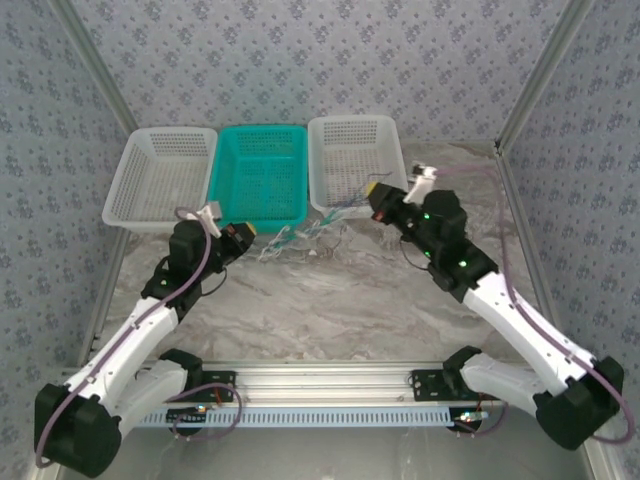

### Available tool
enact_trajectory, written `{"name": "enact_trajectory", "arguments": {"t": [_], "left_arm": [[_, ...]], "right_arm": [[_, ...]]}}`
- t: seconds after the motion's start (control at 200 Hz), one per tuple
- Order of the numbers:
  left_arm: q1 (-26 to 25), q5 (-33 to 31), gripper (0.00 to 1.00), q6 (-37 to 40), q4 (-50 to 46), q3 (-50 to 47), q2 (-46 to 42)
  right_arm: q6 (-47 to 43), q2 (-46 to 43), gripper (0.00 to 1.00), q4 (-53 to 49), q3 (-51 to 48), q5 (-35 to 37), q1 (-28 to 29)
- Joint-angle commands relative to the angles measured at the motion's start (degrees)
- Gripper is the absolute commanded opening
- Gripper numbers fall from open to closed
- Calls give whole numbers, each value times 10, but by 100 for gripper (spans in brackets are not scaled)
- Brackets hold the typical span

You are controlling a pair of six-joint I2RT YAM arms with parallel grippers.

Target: Untangle the cables

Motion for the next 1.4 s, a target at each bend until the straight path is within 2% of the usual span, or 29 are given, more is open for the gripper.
{"name": "enact_trajectory", "arguments": {"t": [0.0,0.175,0.355,0.405,0.455,0.51,0.56,0.645,0.745,0.889,1.014,1.144,1.239,1.399], "left_arm": [[19,-4,0,31,-64,-20,-15],[21,5,0,43,-70,-21,-19],[21,19,0,58,-67,-21,6],[21,25,13,65,-67,-21,18],[21,35,39,77,-66,-16,24],[20,39,56,93,-70,-6,18],[20,37,68,112,-76,8,5],[18,36,75,152,-94,49,-17],[-16,45,77,199,-100,107,-20],[-139,56,77,256,-49,149,13],[-227,-8,77,290,-4,151,54],[-280,15,78,326,80,144,99],[-310,36,79,348,80,176,148],[-340,16,83,373,102,208,210]], "right_arm": [[53,-37,0,-43,-35,37,-40],[78,-86,0,-61,-67,28,-79],[57,-90,0,-78,-53,-16,-83],[50,-87,0,-83,-44,-28,-83],[49,-82,0,-83,-35,-41,-82],[49,-76,0,-81,-26,-56,-81],[51,-70,0,-80,-17,-63,-77],[62,-58,0,-78,-6,-61,-67],[82,-44,0,-69,3,-56,-53],[129,-27,0,-74,22,-3,-25],[170,-8,0,-88,53,2,-14],[165,10,0,-88,86,2,5],[151,25,0,-94,119,-5,18],[142,47,0,-93,159,-12,39]]}}
